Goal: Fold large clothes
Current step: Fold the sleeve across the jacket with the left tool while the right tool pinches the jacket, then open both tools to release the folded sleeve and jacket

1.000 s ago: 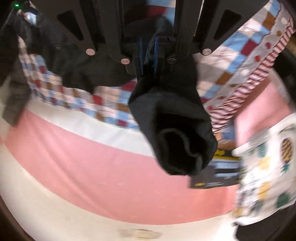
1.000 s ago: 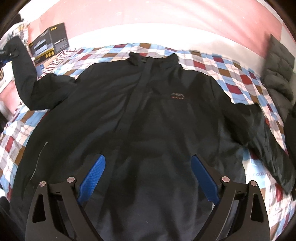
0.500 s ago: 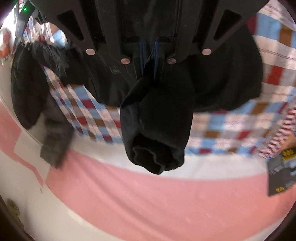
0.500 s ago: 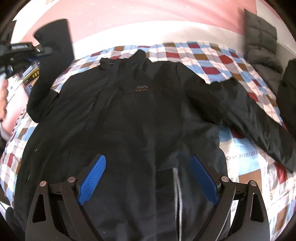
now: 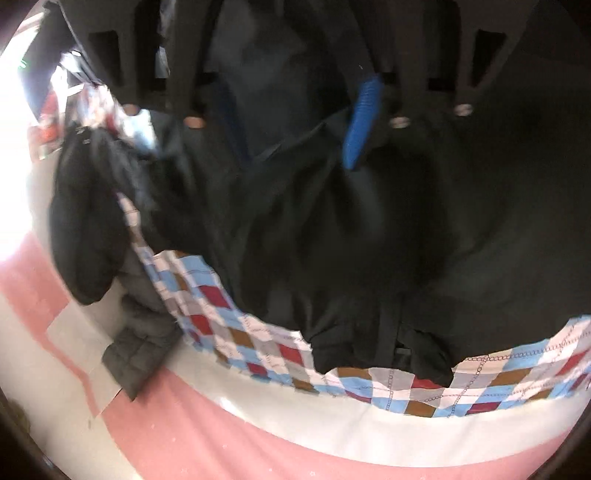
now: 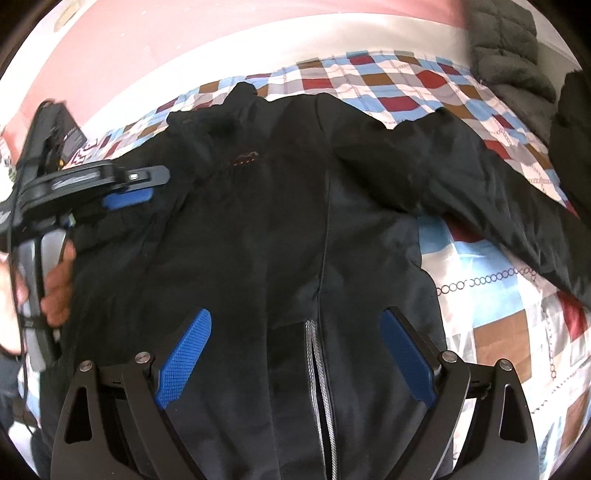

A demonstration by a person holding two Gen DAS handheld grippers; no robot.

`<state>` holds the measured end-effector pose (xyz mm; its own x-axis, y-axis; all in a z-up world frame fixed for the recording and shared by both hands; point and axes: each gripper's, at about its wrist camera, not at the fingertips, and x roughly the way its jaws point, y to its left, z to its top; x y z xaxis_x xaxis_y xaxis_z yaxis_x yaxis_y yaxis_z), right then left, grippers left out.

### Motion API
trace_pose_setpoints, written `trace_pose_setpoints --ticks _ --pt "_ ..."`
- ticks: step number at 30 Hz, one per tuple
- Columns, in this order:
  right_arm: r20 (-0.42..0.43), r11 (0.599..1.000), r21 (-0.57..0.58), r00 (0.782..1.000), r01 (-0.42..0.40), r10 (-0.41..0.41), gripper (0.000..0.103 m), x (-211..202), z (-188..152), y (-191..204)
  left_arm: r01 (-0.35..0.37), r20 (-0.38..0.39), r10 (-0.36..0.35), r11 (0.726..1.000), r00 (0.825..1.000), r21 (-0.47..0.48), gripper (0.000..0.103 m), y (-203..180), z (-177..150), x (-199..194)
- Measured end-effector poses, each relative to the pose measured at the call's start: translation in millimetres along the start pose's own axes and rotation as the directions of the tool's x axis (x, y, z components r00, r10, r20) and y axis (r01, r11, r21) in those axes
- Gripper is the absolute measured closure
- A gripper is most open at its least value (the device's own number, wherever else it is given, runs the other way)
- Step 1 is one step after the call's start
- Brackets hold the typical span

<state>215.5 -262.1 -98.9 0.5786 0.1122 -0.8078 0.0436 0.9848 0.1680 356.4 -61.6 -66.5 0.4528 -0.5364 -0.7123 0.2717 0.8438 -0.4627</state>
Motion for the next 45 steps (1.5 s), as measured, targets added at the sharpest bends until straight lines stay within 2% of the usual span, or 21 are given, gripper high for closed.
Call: trace_pose_setpoints --ticks 4,6,8,10,12,14,16,17,18,20,22,24,26,28,30,32,34,37,40,43,45 --pt "0.014 0.999 0.026 0.999 -0.041 0.041 0.01 2 11 2 0.072 0.049 -0.072 0.997 0.996 0.009 0.042 4 -6 -47" --pt "0.023 0.996 0.041 0.996 -0.083 0.082 0.01 7 22 7 0.064 0.092 -0.068 0.997 0.993 0.039 0.042 14 -7 -77" --pt "0.029 0.992 0.052 0.993 -0.112 0.111 0.01 15 34 13 -0.022 0.157 0.014 0.999 0.988 0.046 0.042 39 -5 -107" --pt "0.037 0.988 0.056 0.989 -0.144 0.142 0.01 28 50 20 -0.138 0.2 0.135 0.99 0.97 -0.001 0.042 77 2 -128" --pt "0.044 0.985 0.055 0.986 -0.165 0.163 0.01 43 67 28 -0.236 0.203 0.251 0.967 0.947 -0.095 0.042 120 9 -144" --pt "0.034 0.982 0.06 0.984 -0.178 0.177 0.01 65 85 34 -0.287 0.201 0.321 0.94 0.925 -0.183 0.042 159 13 -156" --pt "-0.017 0.981 0.073 0.983 -0.18 0.181 0.034 97 101 39 -0.329 0.192 0.376 0.914 0.907 -0.237 0.044 188 15 -160" --pt "-0.046 0.98 0.082 0.981 -0.184 0.188 0.067 107 104 41 -0.336 0.185 0.385 0.909 0.904 -0.247 0.044 196 15 -159" --pt "-0.078 0.972 0.102 0.973 -0.211 0.219 0.083 120 107 42 -0.342 0.172 0.389 0.906 0.905 -0.25 0.044 203 15 -155" --pt "-0.066 0.978 0.091 0.979 -0.189 0.195 0.092 120 111 46 -0.338 0.153 0.38 0.909 0.912 -0.243 0.046 206 16 -144" --pt "-0.006 0.978 0.09 0.982 -0.19 0.191 0.093 103 114 38 -0.312 0.16 0.348 0.925 0.924 -0.216 0.05 200 20 -130" --pt "0.017 0.984 0.103 0.989 -0.147 0.146 0.095 95 114 23 -0.291 0.172 0.324 0.938 0.93 -0.189 0.05 188 26 -115" --pt "-0.002 0.99 0.122 0.997 -0.071 0.071 0.102 97 109 4 -0.291 0.162 0.319 0.941 0.934 -0.172 0.05 186 29 -96" --pt "-0.051 0.99 0.137 0.998 -0.015 0.022 0.102 107 104 -8 -0.329 0.116 0.349 0.931 0.93 -0.16 0.05 190 31 -72" --pt "-0.078 0.983 0.18 0.995 -0.039 0.054 0.102 111 98 -20 -0.352 0.072 0.367 0.922 0.928 -0.161 0.05 194 30 -57" --pt "-0.033 0.983 0.182 0.999 -0.036 0.043 0.102 96 98 -23 -0.358 0.073 0.372 0.921 0.925 -0.156 0.05 192 29 -60" --pt "0.025 0.984 0.169 0.998 -0.053 0.049 0.101 79 100 -19 -0.347 0.085 0.363 0.924 0.928 -0.164 0.051 189 26 -70" --pt "0.082 0.986 0.127 0.992 -0.105 0.095 0.094 62 106 -2 -0.306 0.136 0.331 0.936 0.934 -0.176 0.051 180 19 -90" --pt "0.09 0.99 0.043 0.987 -0.135 0.131 0.09 65 114 25 -0.324 0.165 0.356 0.927 0.92 -0.19 0.051 179 9 -100" --pt "0.036 0.991 -0.002 0.991 -0.132 0.132 0.09 92 119 39 -0.348 0.081 0.371 0.914 0.925 -0.207 0.05 191 4 -79" --pt "-0.043 0.997 -0.008 0.996 -0.077 0.077 0.09 116 112 39 -0.386 0.056 0.4 0.907 0.915 -0.167 0.049 191 0 -65"
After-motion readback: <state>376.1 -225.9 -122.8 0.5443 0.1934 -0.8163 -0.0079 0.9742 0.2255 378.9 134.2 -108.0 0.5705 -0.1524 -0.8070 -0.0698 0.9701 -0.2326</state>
